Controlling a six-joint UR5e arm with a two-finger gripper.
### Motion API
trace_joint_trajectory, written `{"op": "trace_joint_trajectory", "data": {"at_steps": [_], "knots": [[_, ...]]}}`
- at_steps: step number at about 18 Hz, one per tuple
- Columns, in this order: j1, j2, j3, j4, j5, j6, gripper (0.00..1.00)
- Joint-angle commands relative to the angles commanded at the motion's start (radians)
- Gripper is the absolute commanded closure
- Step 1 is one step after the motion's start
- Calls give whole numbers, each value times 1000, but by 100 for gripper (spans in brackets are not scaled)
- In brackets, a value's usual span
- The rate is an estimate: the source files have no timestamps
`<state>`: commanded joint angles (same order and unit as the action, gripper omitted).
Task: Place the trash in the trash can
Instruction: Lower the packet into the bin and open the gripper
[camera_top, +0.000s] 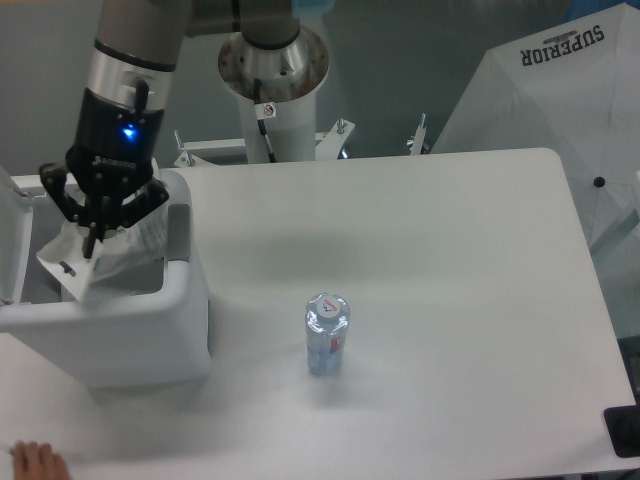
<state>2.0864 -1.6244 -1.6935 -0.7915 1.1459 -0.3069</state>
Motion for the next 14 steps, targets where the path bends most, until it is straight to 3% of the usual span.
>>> {"op": "trace_joint_trajectory", "data": {"at_steps": [11,13,14], "knots": [[-17,-32,-31,-9,2,114,70],[-15,-12,-23,-9,2,118,53],[-14,7,-22,-9,2,121,39]]}}
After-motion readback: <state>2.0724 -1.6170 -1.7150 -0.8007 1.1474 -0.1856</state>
